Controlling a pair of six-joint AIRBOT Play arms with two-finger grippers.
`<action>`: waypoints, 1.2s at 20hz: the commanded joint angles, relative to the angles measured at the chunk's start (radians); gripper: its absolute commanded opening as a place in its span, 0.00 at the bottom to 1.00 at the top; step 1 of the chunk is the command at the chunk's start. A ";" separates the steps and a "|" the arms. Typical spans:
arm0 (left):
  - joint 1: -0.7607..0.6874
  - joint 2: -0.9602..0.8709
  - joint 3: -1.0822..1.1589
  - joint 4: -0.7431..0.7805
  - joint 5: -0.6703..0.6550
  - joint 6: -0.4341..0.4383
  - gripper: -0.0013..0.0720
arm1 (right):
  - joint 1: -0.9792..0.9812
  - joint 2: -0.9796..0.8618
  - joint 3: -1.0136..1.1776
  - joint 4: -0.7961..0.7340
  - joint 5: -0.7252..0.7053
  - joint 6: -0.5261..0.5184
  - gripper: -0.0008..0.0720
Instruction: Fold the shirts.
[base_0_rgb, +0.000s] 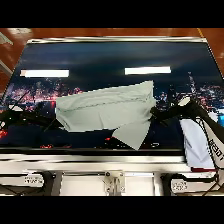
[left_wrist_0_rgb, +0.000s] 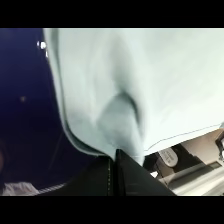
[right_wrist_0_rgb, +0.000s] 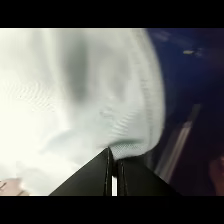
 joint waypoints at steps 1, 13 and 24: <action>-0.001 0.089 0.073 0.001 0.034 -0.030 0.06 | 0.000 0.042 0.044 0.127 -0.016 -0.093 0.11; -0.001 0.755 0.929 0.002 0.359 -0.061 0.06 | 0.000 0.701 0.766 0.050 -0.282 -0.195 0.11; -0.001 0.906 1.022 0.174 -0.103 -0.256 0.06 | 0.000 1.027 0.844 -0.390 0.209 0.131 0.11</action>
